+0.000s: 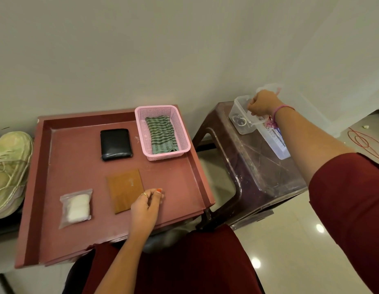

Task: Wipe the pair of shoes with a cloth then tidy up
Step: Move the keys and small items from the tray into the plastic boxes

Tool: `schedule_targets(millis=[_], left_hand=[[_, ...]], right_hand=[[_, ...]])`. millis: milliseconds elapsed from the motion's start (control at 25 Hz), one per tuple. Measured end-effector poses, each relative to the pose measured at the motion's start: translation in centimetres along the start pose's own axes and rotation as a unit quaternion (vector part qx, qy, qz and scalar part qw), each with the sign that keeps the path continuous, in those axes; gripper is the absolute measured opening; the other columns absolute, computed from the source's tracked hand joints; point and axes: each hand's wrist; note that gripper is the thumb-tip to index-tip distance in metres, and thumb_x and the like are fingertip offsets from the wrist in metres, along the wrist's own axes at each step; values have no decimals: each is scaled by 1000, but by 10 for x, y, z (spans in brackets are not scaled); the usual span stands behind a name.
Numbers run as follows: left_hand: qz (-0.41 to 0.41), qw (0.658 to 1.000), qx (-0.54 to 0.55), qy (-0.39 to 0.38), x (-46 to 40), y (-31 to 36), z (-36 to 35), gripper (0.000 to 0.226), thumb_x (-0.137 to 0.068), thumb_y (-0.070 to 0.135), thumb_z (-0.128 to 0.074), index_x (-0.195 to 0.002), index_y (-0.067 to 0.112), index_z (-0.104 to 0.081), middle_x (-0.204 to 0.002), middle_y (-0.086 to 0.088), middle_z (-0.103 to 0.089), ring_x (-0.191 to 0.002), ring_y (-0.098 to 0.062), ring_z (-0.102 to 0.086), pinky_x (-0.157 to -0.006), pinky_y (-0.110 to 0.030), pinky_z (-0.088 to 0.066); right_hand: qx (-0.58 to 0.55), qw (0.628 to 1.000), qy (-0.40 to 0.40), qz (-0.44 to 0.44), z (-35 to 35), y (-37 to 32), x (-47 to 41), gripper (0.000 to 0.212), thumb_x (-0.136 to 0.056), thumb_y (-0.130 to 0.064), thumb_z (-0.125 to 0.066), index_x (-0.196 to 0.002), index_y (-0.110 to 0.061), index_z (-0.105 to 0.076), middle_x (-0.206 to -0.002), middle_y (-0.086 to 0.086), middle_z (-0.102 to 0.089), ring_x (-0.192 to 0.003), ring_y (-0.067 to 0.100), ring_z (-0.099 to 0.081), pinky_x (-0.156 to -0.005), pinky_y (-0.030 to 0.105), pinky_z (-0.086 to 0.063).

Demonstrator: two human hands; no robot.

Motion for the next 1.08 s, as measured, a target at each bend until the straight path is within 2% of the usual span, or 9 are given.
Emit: schedule_targets(millis=[120, 240, 320, 440, 560, 720, 840, 920, 1080], left_hand=[[0, 1000, -3, -2, -2, -1, -1, 17, -98, 22, -52, -99, 17, -68, -88, 7, -71, -86, -9, -66, -84, -27, -51], [0, 1000, -6, -6, -2, 0, 1, 19, -99, 23, -51, -100, 16, -69, -88, 7, -71, -86, -8, -65, -80, -21, -49], [3, 1000, -7, -5, -1, 0, 3, 20, -99, 23, -50, -101, 16, -69, -89, 7, -71, -85, -7, -65, -78, -18, -47], [1, 1000, -2, 4, 2, 5, 9, 18, -99, 22, -50, -100, 18, -67, -87, 7, -71, -85, -7, -65, -80, -21, -49], [-2, 1000, 0, 15, 6, 6, 21, 15, -99, 23, -51, -95, 24, -65, -84, 10, -70, -82, -7, -65, -80, -24, -49], [-10, 999, -1, 41, 10, 4, 44, 16, -98, 25, -52, -88, 33, -63, -85, 8, -71, -84, -11, -67, -85, -30, -51], [-13, 997, -19, 70, 15, 4, 64, 18, -98, 25, -53, -85, 34, -60, -87, 6, -71, -88, -10, -66, -85, -26, -47], [-9, 996, -3, 90, 19, 5, 79, 13, -98, 24, -52, -91, 27, -62, -87, 7, -70, -88, -10, -65, -85, -24, -48], [8, 990, 18, 142, 31, 4, 114, 17, -99, 19, -50, -101, 12, -66, -87, 4, -67, -82, -7, -61, -69, -1, -40]], right_hand=[[7, 1000, 10, -5, -1, -3, 1, 30, -89, -10, -45, -81, 4, -70, -72, 10, -65, -75, 28, -62, -88, 35, -50], [-52, 998, 12, -24, -4, 3, 1, 28, -88, -11, -46, -73, 2, -66, -75, 15, -69, -69, 28, -62, -91, 45, -51], [-139, 989, 14, -48, -3, 9, 3, 24, -88, -9, -48, -85, 7, -66, -82, 20, -69, -62, 25, -60, -75, 39, -55], [-246, 966, 47, -58, 1, 14, 13, 18, -85, -7, -54, -93, 5, -65, -83, 21, -67, -62, 22, -62, -65, 30, -57], [-333, 935, 115, -37, 1, 8, 35, 17, -83, -5, -53, -92, -2, -66, -81, 13, -65, -66, 18, -65, -64, 31, -56], [-430, 888, 163, -20, -8, -11, 71, 15, -82, -7, -54, -88, -10, -67, -75, 3, -65, -68, 17, -67, -56, 21, -51], [-520, 841, 144, -34, -23, -36, 100, 14, -84, -6, -55, -80, -15, -66, -73, 3, -65, -62, 10, -65, -59, 21, -52], [-566, 816, 112, -37, -37, -54, 120, 13, -87, -9, -57, -84, -16, -67, -76, 2, -67, -64, 8, -65, -62, 21, -53], [-604, 794, 54, -44, -71, -99, 154, 10, -91, -12, -58, -95, -14, -67, -84, 4, -69, -69, 9, -65, -66, 21, -55]])
Point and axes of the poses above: each hand's wrist, its own x-axis away from the middle knuckle, its own z-axis out of the back of the hand, y = z × x
